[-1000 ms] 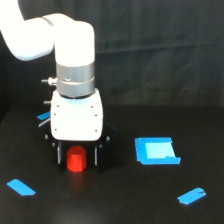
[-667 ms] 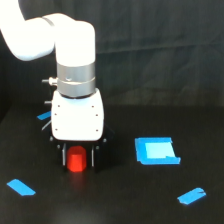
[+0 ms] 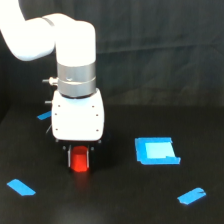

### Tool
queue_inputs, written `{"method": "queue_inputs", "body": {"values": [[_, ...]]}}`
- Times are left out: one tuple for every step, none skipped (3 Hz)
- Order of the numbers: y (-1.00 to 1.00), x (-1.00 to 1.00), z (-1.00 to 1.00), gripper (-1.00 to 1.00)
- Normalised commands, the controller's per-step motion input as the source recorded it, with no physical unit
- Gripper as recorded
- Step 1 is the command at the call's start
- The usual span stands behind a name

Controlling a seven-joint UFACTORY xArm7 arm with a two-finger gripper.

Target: Pick up the red object from the table

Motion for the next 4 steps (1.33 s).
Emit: {"method": "queue_inputs", "body": {"values": [[-0.06,0.08,0.05,-1.00],[0.06,-0.09,0.90,-1.00],[0.06,-0.03,0.92,-0.89],[0.04,0.07,0.98,-1.00]]}}
